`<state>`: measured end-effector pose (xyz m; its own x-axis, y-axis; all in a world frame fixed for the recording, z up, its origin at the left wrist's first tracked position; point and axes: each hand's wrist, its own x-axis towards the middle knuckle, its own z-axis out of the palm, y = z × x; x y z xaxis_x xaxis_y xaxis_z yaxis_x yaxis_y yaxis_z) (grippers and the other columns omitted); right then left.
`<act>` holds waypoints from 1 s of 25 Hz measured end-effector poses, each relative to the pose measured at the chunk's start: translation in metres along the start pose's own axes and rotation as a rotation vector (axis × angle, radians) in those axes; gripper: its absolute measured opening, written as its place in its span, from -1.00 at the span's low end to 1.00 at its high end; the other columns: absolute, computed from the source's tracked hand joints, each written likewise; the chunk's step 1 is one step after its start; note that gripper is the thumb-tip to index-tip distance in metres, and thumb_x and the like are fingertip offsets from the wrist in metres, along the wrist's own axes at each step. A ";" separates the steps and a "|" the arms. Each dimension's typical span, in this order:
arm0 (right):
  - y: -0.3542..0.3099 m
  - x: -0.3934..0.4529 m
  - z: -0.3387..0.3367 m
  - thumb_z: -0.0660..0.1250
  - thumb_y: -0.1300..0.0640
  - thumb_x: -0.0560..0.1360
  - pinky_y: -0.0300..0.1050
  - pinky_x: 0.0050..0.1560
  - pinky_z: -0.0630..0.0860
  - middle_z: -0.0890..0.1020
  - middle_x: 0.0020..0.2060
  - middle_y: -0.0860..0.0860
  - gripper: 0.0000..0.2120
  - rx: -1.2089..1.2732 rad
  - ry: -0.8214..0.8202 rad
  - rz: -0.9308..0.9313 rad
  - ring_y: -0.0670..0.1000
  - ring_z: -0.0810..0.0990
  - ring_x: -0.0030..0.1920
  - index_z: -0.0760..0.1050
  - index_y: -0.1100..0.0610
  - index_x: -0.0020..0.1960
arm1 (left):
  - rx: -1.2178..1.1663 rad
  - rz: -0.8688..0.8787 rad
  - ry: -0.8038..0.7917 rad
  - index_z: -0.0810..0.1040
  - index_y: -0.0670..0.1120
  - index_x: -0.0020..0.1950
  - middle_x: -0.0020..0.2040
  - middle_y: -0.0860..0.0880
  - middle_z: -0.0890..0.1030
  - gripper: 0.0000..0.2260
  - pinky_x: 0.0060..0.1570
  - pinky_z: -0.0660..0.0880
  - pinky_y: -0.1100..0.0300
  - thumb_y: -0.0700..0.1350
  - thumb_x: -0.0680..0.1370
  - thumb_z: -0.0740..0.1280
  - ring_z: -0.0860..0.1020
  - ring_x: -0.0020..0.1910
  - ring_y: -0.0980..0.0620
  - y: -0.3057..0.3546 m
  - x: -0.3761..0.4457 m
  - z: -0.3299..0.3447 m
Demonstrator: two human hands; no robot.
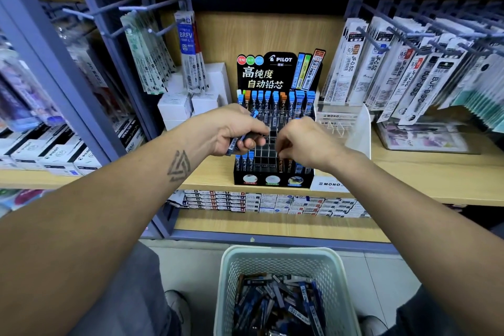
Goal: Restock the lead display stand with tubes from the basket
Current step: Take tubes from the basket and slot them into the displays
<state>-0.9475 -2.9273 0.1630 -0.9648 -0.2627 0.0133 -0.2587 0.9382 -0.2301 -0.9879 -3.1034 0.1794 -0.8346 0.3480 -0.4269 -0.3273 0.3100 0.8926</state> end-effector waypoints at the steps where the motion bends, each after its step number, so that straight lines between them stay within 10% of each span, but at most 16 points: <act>1: 0.000 0.000 0.000 0.50 0.12 0.47 -0.01 -0.03 0.63 0.68 -0.14 -0.05 -0.92 -0.025 -0.012 0.001 0.05 0.65 -0.10 0.69 -0.03 -0.06 | 0.012 -0.005 -0.021 0.46 -0.23 -0.11 -0.33 -0.20 0.58 -0.88 -0.64 0.22 0.37 -0.28 0.58 0.37 0.35 -0.61 0.10 0.000 -0.001 0.001; 9: -0.004 0.002 -0.022 0.40 0.37 0.52 -0.06 -0.02 0.65 0.72 -0.14 0.06 -0.81 1.005 0.089 0.124 0.01 0.69 -0.08 0.65 0.15 0.06 | 0.033 -0.019 -0.222 0.53 -0.27 -0.01 -0.23 -0.27 0.64 -0.98 -0.64 0.28 0.36 -0.33 0.58 0.35 0.41 -0.55 0.10 0.001 -0.012 0.010; 25: 0.013 0.003 -0.023 0.47 0.40 0.44 -0.22 -0.24 0.58 0.66 -0.27 0.10 -0.85 1.293 0.115 0.251 -0.03 0.60 -0.28 0.65 0.31 0.00 | 0.028 -0.011 -0.143 0.55 -0.23 0.01 -0.07 -0.28 0.62 -0.98 -0.68 0.24 0.38 -0.29 0.59 0.35 0.35 -0.59 0.14 0.003 -0.011 -0.006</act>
<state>-0.9552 -2.9109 0.1828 -0.9946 -0.0335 -0.0985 0.0967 0.0516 -0.9940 -0.9820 -3.1117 0.1879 -0.7587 0.4661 -0.4551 -0.3225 0.3382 0.8841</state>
